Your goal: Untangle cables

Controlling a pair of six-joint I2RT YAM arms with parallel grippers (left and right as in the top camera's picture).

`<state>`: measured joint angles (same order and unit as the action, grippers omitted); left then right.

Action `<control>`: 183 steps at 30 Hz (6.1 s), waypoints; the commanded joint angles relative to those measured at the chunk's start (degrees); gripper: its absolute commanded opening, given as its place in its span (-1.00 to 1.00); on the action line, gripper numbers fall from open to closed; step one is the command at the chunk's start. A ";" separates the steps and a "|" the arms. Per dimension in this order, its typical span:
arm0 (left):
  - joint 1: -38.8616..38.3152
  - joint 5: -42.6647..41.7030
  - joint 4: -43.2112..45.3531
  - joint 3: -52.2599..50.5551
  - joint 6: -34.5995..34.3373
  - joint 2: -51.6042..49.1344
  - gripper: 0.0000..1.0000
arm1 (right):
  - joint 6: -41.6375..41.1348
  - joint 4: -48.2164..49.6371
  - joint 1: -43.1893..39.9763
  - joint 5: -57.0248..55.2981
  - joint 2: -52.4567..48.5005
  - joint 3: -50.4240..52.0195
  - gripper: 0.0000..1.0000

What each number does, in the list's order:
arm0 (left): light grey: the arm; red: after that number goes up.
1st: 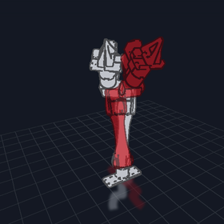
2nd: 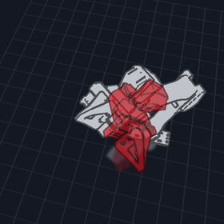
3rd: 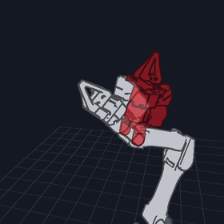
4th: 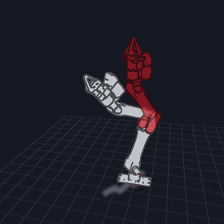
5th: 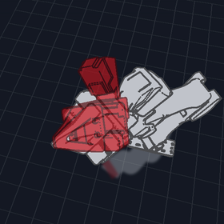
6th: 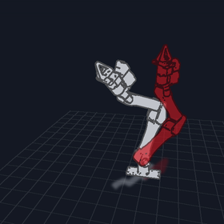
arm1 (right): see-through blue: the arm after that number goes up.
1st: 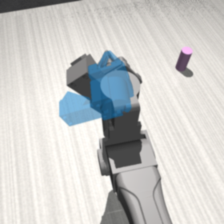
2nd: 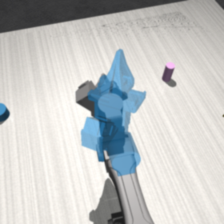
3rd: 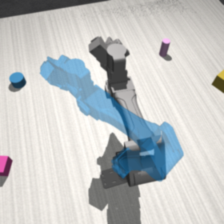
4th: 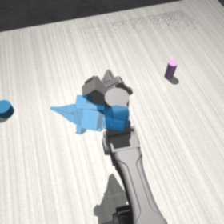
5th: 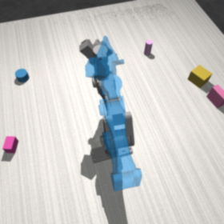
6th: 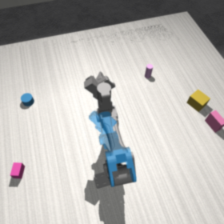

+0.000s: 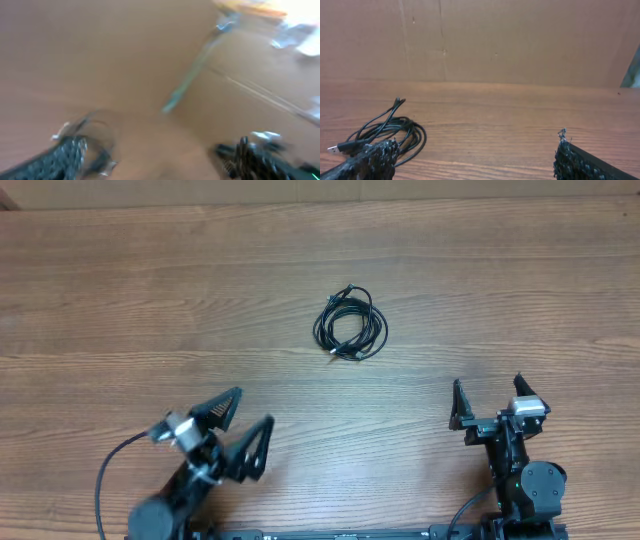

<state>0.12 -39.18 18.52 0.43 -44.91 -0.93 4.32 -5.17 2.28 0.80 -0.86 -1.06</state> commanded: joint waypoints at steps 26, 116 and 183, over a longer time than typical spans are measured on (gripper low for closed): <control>0.39 -1.18 -88.04 86.14 34.23 -37.07 0.99 | 0.07 0.33 -0.15 -0.52 0.70 0.59 1.00; -30.49 25.59 -88.21 96.48 11.47 -110.79 0.99 | 0.07 0.33 -0.15 -0.52 0.70 0.59 1.00; -25.00 39.26 -76.96 96.48 -3.54 -111.14 0.99 | -4.42 2.69 -0.11 18.27 0.70 0.59 1.00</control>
<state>-24.97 -0.99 -58.30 95.72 -47.75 -110.93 3.64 -4.01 2.28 5.52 -0.80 -1.06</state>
